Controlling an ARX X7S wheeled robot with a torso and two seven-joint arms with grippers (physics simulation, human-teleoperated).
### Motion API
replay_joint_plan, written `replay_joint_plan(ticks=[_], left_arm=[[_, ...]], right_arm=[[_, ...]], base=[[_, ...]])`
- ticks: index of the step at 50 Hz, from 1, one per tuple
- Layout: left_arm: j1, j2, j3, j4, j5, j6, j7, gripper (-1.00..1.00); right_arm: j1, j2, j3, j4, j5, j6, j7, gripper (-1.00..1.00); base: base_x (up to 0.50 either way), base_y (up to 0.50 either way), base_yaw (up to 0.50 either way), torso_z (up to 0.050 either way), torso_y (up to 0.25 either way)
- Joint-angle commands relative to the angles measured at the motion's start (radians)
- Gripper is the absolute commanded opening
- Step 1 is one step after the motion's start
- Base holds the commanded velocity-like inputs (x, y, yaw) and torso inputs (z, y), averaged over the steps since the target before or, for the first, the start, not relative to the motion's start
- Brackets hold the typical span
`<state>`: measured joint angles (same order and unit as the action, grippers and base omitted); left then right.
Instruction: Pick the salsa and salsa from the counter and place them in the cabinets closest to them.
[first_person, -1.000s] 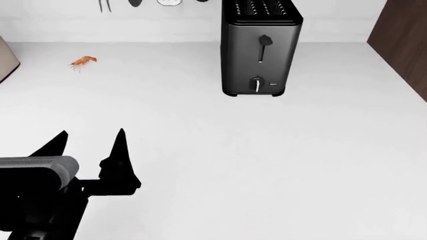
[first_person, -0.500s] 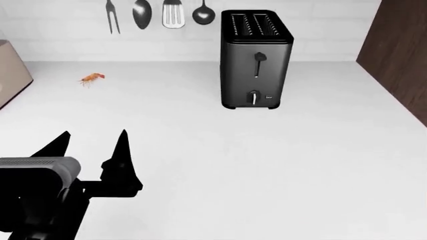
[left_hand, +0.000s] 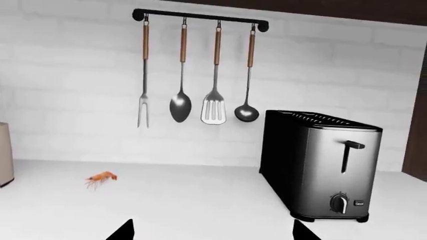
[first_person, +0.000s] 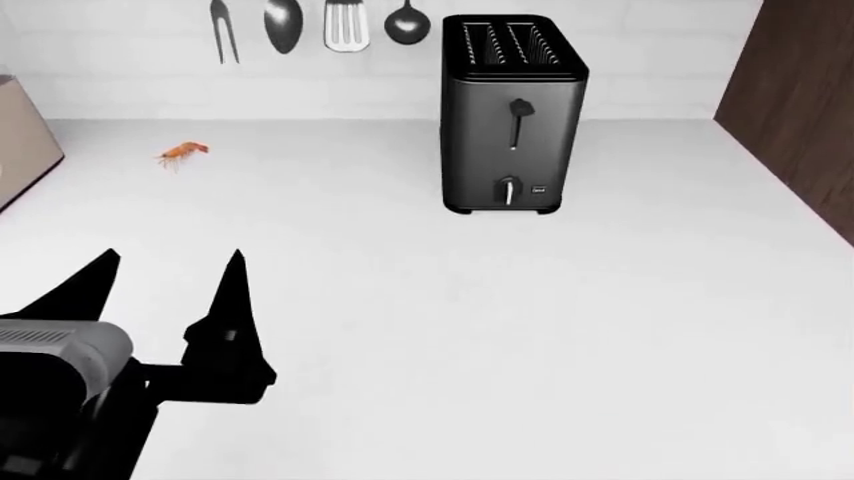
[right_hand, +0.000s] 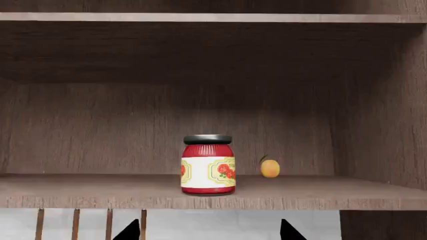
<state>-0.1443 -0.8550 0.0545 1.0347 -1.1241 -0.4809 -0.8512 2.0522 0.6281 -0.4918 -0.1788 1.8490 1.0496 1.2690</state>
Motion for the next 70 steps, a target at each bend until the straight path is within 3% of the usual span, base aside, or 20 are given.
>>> replay_joint_plan(ticks=[1, 13, 20, 32, 46, 70], left_arm=[[-0.012, -0.102, 0.100, 0.009, 0.006, 0.124, -0.060, 1.00], [-0.013, -0.166, 0.175, 0.009, 0.046, 0.223, -0.092, 1.00], [-0.030, -0.193, 0.223, 0.008, 0.057, 0.259, -0.110, 1.00], [-0.048, -0.215, 0.270, 0.005, 0.070, 0.291, -0.127, 1.00], [-0.061, -0.237, 0.312, 0.003, 0.083, 0.321, -0.146, 1.00], [-0.103, -0.253, 0.369, 0.002, 0.084, 0.335, -0.169, 1.00]], right_arm=[[-0.228, 0.299, -0.096, -0.541, 0.672, -0.296, 0.256, 1.00], [-0.541, 0.459, 0.004, -0.789, 0.560, -0.425, 0.153, 1.00], [-0.619, 0.485, 0.030, -0.845, 0.513, -0.451, 0.144, 1.00], [-0.703, 0.487, 0.070, -0.863, 0.464, -0.438, 0.143, 1.00], [-0.926, 0.370, 0.318, -0.863, 0.480, -0.285, 0.240, 1.00], [-0.962, 0.331, 0.358, -0.856, 0.482, -0.243, 0.264, 1.00]], base=[[0.00, 0.00, 0.00, 0.000, 0.025], [-0.01, 0.01, 0.00, 0.000, 0.000], [-0.45, 0.32, 0.00, 0.000, 0.000], [-0.25, 0.50, 0.00, 0.000, 0.000], [-0.05, 0.50, 0.00, 0.000, 0.000], [0.00, 0.50, 0.00, 0.000, 0.000]])
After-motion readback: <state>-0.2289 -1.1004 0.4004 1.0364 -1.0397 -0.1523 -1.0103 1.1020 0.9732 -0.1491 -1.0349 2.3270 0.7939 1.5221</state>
